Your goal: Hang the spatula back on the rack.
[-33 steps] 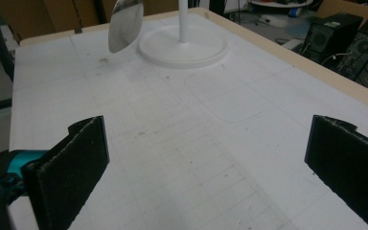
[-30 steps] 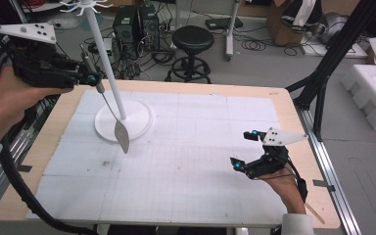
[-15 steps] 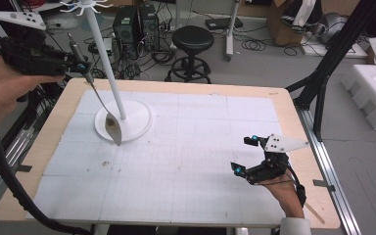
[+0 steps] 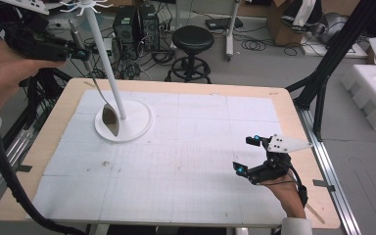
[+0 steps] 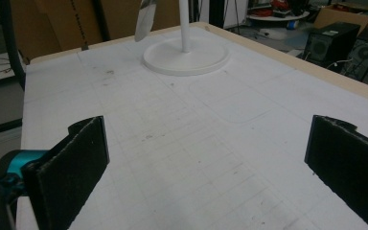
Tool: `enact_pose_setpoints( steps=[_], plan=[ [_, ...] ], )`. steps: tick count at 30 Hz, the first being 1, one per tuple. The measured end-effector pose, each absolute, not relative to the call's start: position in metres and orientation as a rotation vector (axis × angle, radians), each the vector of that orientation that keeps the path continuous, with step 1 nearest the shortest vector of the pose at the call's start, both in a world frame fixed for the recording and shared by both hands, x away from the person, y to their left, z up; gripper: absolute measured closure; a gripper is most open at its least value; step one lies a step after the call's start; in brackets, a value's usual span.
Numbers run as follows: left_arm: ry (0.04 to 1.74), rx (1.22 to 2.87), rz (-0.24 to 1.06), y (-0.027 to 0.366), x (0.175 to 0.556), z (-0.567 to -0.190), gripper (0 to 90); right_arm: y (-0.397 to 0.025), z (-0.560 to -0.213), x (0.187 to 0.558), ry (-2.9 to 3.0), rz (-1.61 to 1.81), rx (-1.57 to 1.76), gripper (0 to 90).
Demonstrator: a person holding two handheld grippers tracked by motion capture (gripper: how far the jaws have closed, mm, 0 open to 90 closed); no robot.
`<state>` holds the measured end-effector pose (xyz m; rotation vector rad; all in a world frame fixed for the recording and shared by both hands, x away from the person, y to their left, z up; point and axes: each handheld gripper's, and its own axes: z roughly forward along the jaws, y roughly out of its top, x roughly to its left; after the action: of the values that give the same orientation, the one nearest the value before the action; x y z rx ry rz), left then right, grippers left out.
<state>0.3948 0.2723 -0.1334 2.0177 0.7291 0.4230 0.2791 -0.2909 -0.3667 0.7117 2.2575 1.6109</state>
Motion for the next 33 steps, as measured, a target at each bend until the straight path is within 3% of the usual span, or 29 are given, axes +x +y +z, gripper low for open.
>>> enact_pose_setpoints(
  steps=[33],
  plan=[
    [0.822,2.061,0.451,0.266,0.423,-0.122,68.8,-0.294,-0.367,0.28,2.247,1.632,0.718,0.3]
  ],
)
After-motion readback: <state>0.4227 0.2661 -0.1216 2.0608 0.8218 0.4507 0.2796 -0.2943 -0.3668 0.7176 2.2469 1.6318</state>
